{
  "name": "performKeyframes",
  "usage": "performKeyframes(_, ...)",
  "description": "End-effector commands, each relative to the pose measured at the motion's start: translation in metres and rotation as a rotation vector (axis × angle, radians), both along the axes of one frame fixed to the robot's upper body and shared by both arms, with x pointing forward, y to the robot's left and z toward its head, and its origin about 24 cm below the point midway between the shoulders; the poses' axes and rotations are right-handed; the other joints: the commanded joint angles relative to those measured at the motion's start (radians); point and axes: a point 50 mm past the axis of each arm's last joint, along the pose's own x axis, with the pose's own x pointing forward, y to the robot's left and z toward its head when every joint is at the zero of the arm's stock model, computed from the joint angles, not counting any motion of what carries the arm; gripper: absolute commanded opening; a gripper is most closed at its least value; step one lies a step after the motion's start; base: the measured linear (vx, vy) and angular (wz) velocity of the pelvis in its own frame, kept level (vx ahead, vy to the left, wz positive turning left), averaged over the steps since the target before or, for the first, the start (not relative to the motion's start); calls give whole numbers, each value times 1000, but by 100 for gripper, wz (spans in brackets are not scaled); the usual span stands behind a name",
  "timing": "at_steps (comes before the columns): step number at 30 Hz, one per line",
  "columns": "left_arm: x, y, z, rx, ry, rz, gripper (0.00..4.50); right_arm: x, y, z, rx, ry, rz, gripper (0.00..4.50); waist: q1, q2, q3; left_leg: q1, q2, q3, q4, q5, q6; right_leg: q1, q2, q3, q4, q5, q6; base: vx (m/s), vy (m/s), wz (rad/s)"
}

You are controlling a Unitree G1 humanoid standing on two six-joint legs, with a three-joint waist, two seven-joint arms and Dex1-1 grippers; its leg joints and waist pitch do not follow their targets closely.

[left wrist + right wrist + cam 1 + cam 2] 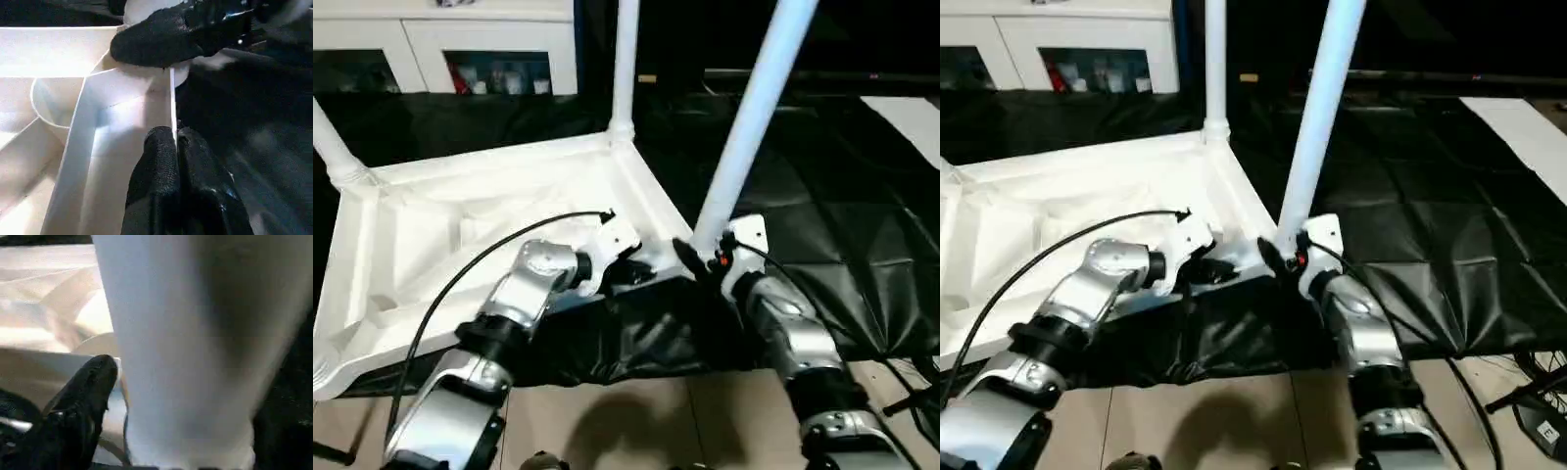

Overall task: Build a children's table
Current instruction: Rotate leg to tighten

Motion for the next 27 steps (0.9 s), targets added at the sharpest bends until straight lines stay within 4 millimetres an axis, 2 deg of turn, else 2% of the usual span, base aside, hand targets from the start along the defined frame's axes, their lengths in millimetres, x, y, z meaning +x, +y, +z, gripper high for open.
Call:
performKeyframes(1,-8,-17,12,-44,-38,-164,0,-12,23,1,-29,-6,273,382,3,4,-71,11,15,3,-55,-241,46,55,-41,37,-69,-121,-229,0,0,0)
performKeyframes(3,-7,-12,13,-34,-35,-176,0,-16,17,1,-71,-4,338,382,4,4,-68,11,16,4,-55,-253,54,54,-41,37,-71,-133,-230,0,0,0)
performKeyframes(7,-7,-3,18,-29,-10,-218,0,-26,7,2,-105,20,508,382,6,2,-65,14,19,2,-58,-296,41,51,-44,37,-78,-222,-221,0,0,0)
performKeyframes(10,-8,6,19,-4,11,-262,0,-34,0,5,-136,50,636,382,12,-2,-69,12,21,3,-56,-277,50,54,-43,37,-73,-202,-222,0,0,0)
performKeyframes(16,-6,16,19,25,28,-280,0,-37,-6,6,-177,84,730,368,19,-1,-69,13,22,3,-55,-281,43,51,-46,36,-73,-228,-225,0,0,0)
performKeyframes(18,-6,17,19,26,30,-282,0,-37,-7,7,-182,87,740,341,21,-2,-69,14,22,4,-54,-282,40,49,-46,37,-73,-227,-226,0,0,0)
performKeyframes(21,-6,17,21,23,41,-299,0,-38,-7,9,-185,92,773,322,25,-1,-70,15,22,4,-53,-273,41,49,-45,37,-72,-212,-229,0,0,0)
performKeyframes(22,-6,17,21,24,42,-302,0,-38,-7,10,-184,91,775,311,27,5,-69,14,22,3,-53,-269,41,49,-45,37,-69,-199,-233,0,0,0)
performKeyframes(27,-8,17,20,20,51,-311,0,-40,-6,9,-164,95,781,279,28,2,-73,14,21,3,-53,-274,36,52,-46,35,-69,-199,-237,0,0,0)
